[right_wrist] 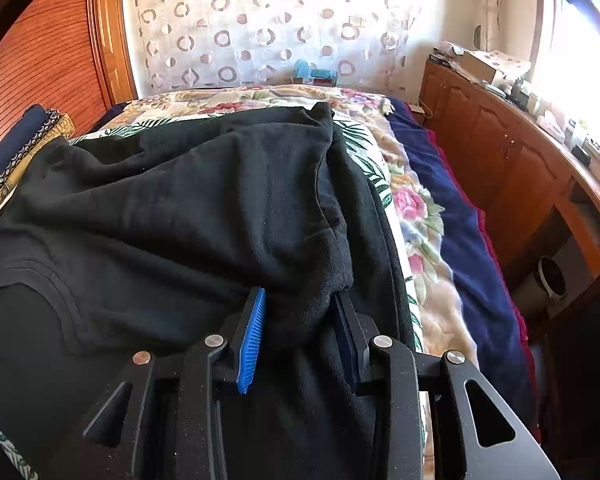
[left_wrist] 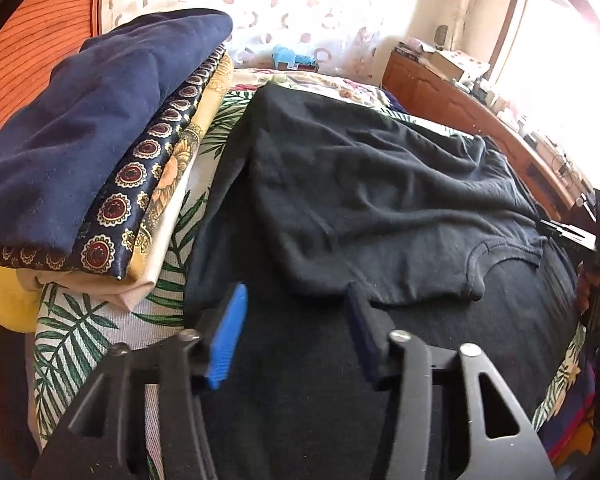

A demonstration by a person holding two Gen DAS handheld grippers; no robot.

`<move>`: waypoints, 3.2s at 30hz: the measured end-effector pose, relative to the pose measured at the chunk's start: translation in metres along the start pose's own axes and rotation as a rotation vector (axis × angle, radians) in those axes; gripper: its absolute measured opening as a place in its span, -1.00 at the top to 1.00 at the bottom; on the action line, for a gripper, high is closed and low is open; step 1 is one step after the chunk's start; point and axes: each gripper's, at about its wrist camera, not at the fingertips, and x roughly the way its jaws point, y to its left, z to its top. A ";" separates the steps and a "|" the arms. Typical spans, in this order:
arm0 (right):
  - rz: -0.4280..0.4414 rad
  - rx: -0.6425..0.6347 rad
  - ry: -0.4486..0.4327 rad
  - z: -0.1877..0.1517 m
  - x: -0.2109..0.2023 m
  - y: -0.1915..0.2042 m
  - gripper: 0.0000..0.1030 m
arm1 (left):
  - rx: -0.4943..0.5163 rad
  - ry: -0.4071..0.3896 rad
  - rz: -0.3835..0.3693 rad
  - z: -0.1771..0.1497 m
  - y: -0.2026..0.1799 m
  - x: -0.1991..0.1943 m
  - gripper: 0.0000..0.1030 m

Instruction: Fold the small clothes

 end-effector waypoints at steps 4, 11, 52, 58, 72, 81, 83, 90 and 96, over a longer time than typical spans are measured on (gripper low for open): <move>0.000 -0.001 0.001 0.001 0.002 0.000 0.32 | 0.010 0.009 -0.005 0.005 -0.004 0.006 0.41; -0.011 -0.001 -0.005 -0.005 -0.007 0.003 0.66 | 0.073 0.023 0.088 0.013 -0.019 0.017 0.86; 0.076 0.024 -0.028 -0.111 -0.107 -0.024 0.86 | 0.075 -0.051 0.077 -0.086 -0.028 -0.062 0.92; 0.085 0.028 -0.049 -0.109 -0.112 -0.023 0.86 | 0.066 -0.066 0.072 -0.083 -0.027 -0.068 0.91; 0.069 0.012 -0.149 -0.118 -0.133 -0.004 0.71 | 0.053 -0.115 0.115 -0.083 -0.016 -0.083 0.10; 0.141 -0.025 -0.190 -0.121 -0.140 0.025 0.05 | 0.012 -0.051 0.084 -0.089 -0.008 -0.064 -0.13; 0.155 -0.039 -0.182 -0.121 -0.135 0.034 0.04 | 0.008 -0.044 0.071 -0.089 -0.007 -0.061 -0.27; 0.229 -0.077 -0.140 -0.122 -0.114 0.060 0.04 | -0.012 -0.048 0.049 -0.087 -0.007 -0.059 -0.49; 0.265 -0.117 -0.098 -0.117 -0.093 0.076 0.00 | -0.038 -0.068 0.057 -0.087 -0.006 -0.059 -0.49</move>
